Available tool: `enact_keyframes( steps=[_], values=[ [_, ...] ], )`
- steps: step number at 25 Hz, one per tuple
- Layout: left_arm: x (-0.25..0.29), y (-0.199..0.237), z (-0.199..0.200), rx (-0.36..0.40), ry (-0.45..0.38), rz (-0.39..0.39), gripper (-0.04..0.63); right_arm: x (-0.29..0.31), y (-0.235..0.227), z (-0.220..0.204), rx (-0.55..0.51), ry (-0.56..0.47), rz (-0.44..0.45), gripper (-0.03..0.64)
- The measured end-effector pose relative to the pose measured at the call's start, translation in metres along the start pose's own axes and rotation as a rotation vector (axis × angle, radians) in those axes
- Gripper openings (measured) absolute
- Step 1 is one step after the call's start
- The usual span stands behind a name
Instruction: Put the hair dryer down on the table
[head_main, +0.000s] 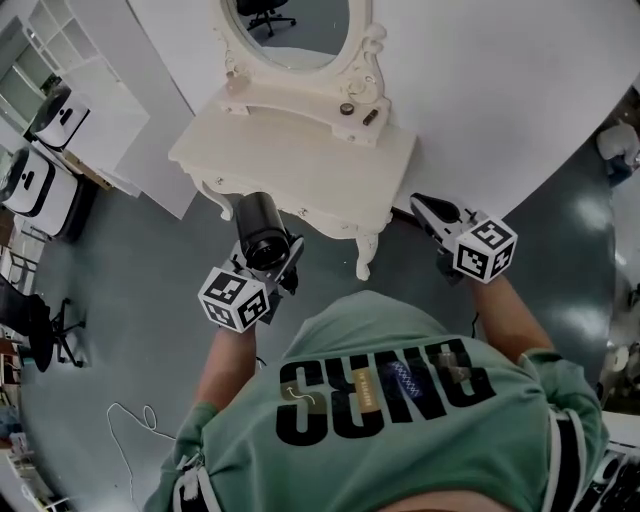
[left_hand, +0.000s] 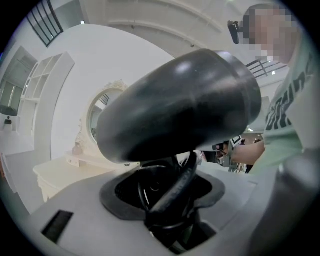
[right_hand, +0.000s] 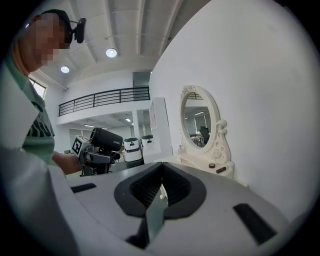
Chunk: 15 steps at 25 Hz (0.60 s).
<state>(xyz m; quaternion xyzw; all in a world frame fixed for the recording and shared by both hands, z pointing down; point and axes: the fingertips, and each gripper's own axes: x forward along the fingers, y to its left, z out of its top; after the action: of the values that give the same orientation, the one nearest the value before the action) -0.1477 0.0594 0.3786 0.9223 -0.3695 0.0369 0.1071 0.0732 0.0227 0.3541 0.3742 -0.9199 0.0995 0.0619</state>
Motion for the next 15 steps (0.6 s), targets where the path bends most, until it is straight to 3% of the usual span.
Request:
enact_keyframes(
  steps=[7, 15],
  values=[
    [0.037, 0.074, 0.018, -0.005, 0.015, -0.027, 0.238, 0.071, -0.038, 0.018, 0.009, 0.011, -0.024, -0.006],
    [0.095, 0.105, 0.023, -0.028, 0.034, -0.006, 0.238, 0.106, -0.099, 0.024, 0.018, 0.016, 0.006, -0.006]
  ],
)
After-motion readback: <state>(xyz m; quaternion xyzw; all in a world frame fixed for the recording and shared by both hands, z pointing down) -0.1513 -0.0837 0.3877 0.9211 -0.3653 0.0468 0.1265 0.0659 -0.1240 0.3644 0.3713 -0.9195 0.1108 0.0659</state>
